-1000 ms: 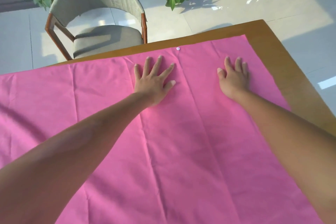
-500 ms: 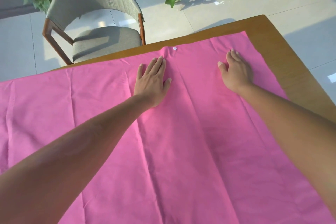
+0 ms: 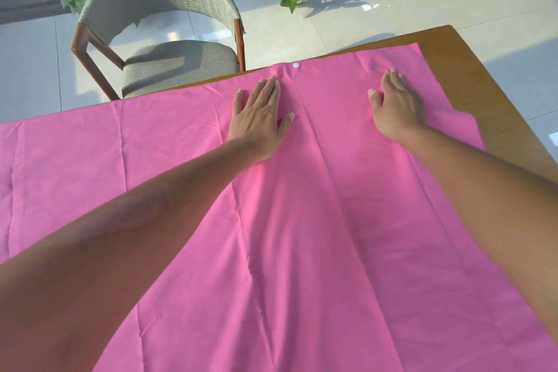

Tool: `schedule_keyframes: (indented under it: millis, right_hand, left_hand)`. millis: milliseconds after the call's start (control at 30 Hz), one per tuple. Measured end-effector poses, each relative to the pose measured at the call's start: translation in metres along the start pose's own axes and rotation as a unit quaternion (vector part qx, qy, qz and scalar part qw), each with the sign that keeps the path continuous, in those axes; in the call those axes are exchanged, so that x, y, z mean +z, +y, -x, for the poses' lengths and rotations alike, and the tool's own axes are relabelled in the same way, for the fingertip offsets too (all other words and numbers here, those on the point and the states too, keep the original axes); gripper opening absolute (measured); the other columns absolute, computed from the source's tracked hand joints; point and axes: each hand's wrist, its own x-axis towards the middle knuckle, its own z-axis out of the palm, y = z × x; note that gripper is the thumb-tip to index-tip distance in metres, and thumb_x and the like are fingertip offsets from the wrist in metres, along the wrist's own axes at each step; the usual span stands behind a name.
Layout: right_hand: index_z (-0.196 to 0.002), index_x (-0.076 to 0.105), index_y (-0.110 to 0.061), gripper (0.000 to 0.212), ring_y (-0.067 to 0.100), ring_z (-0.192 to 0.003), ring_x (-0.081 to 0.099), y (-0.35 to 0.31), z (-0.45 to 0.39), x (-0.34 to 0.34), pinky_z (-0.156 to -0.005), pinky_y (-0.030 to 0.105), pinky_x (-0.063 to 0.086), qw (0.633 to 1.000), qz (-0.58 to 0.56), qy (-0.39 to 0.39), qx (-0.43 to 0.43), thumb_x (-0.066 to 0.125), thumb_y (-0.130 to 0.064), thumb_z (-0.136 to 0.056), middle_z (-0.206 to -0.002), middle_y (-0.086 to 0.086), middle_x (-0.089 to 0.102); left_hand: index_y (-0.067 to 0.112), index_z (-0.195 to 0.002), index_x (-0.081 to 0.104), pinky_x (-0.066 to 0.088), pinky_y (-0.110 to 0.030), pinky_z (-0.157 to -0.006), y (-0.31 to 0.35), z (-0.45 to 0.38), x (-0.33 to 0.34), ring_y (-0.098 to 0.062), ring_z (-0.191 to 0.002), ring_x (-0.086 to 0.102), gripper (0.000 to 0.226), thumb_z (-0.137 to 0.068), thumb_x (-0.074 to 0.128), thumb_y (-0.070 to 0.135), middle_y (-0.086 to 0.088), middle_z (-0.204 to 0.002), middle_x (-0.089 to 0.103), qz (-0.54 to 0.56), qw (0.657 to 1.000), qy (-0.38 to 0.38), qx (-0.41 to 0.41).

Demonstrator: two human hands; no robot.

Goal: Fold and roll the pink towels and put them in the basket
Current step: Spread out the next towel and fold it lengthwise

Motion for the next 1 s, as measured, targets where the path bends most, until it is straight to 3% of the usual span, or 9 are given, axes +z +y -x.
schedule_keyframes:
  millis: [267, 367, 467, 667, 867, 1000]
  right_hand:
    - [-0.158, 0.018, -0.008, 0.063, 0.024, -0.154, 0.012, 0.001, -0.019, -0.001, -0.125, 0.041, 0.014, 1.000, -0.015, 0.024, -0.008, 0.029, -0.044, -0.107, -0.166, 0.010, 0.016]
    - [-0.156, 0.025, -0.024, 0.063, 0.036, -0.147, 0.026, 0.001, -0.023, -0.007, -0.116, 0.051, 0.026, 0.998, -0.027, 0.051, 0.026, 0.039, -0.052, -0.101, -0.159, 0.015, 0.029]
    - [-0.148, 0.034, -0.033, 0.059, 0.039, -0.133, 0.034, 0.002, -0.033, -0.013, -0.104, 0.057, 0.036, 0.998, 0.014, 0.040, 0.056, 0.036, -0.062, -0.096, -0.145, 0.014, 0.036]
    - [-0.149, 0.031, -0.038, 0.067, 0.035, -0.139, 0.025, 0.018, -0.058, -0.019, -0.108, 0.059, 0.032, 0.998, 0.021, 0.020, 0.059, 0.027, -0.071, -0.091, -0.152, 0.006, 0.029]
    - [-0.152, 0.026, -0.035, 0.073, 0.035, -0.146, 0.019, 0.019, -0.053, -0.026, -0.111, 0.061, 0.029, 0.998, -0.014, -0.009, 0.067, 0.033, -0.073, -0.090, -0.160, 0.006, 0.021]
    - [-0.156, 0.021, -0.028, 0.071, 0.043, -0.148, 0.014, 0.005, 0.036, -0.006, -0.115, 0.063, 0.019, 0.992, -0.079, 0.027, 0.092, 0.031, -0.066, -0.097, -0.163, 0.011, 0.017]
  left_hand:
    - [0.022, -0.163, 0.003, -0.004, -0.051, -0.125, 0.001, -0.011, -0.005, -0.020, -0.156, -0.008, 0.074, -0.103, 0.023, 0.061, 0.002, -0.170, -0.005, 0.007, 1.000, -0.014, -0.003]
    - [0.036, -0.161, 0.007, -0.001, -0.058, -0.123, -0.003, -0.001, -0.006, -0.031, -0.156, -0.006, 0.074, -0.098, 0.024, 0.070, 0.001, -0.170, 0.000, 0.010, 1.000, -0.005, -0.009]
    - [0.041, -0.160, 0.011, 0.000, -0.061, -0.122, -0.015, 0.014, -0.004, -0.035, -0.155, -0.002, 0.071, -0.097, 0.020, 0.072, 0.001, -0.170, 0.005, 0.013, 0.999, 0.017, -0.034]
    - [0.040, -0.159, -0.009, 0.000, -0.059, -0.123, -0.032, 0.025, -0.001, -0.032, -0.156, 0.002, 0.072, -0.098, 0.015, 0.070, 0.000, -0.166, 0.025, 0.072, 0.996, 0.055, 0.016]
    - [0.029, -0.162, 0.010, -0.003, -0.056, -0.124, -0.036, 0.031, -0.004, -0.031, -0.156, -0.006, 0.072, -0.101, 0.033, 0.060, 0.006, -0.170, 0.007, 0.020, 0.999, 0.015, 0.044]
    - [0.037, -0.160, 0.014, -0.002, -0.066, -0.120, -0.033, 0.083, -0.003, -0.040, -0.154, -0.002, 0.068, -0.100, 0.026, 0.065, 0.001, -0.170, 0.004, 0.029, 0.997, 0.043, -0.055]
